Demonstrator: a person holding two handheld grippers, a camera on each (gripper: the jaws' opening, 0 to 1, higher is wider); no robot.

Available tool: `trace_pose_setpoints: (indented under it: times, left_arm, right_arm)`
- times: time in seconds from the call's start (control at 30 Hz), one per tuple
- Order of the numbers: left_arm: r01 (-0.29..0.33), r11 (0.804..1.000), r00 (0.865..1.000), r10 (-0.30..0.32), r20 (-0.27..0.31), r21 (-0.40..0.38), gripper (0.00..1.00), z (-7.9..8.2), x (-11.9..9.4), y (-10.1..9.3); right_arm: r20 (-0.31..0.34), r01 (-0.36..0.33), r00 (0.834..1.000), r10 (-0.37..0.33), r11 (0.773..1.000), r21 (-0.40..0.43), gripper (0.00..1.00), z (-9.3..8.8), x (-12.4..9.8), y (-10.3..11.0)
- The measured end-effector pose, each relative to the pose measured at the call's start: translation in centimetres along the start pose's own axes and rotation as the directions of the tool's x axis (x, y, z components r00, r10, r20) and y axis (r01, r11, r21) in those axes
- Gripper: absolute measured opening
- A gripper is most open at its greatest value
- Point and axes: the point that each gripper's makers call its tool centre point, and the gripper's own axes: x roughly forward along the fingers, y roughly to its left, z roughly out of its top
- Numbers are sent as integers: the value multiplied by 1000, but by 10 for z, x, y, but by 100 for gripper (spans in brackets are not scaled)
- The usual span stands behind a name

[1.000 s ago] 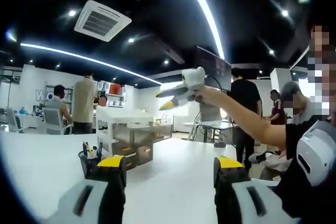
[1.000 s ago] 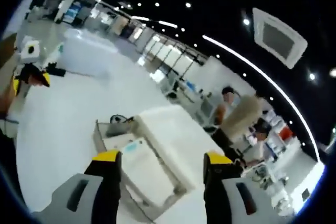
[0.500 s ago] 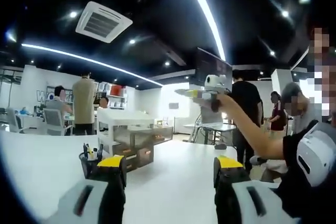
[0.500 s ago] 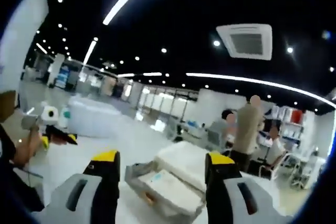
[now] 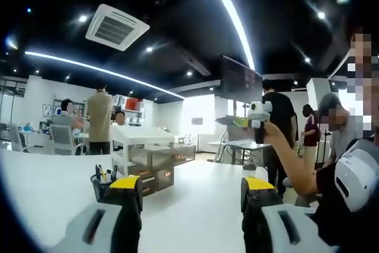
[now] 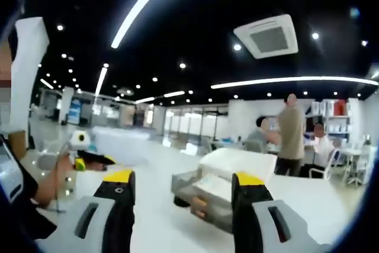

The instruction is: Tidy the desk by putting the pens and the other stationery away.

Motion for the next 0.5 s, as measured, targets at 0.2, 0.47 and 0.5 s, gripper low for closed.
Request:
trace_pose_setpoints:
  times: [0.2, 0.47, 0.5]
  left_arm:
    - [0, 1000, 1000, 0, -2, 0, 67, 0, 0, 0]
    - [2, 1000, 1000, -2, -6, 1, 67, -1, 1, -1]
    - [3, 1000, 1000, -3, -7, 1, 67, -1, 1, -1]
  right_arm:
    - [-38, 23, 999, -22, 999, 27, 62, -30, -16, -4]
    - [-94, 40, 995, -34, 997, 59, 63, -70, -32, 1]
    - [-95, 41, 995, -35, 997, 61, 64, -72, -33, 2]
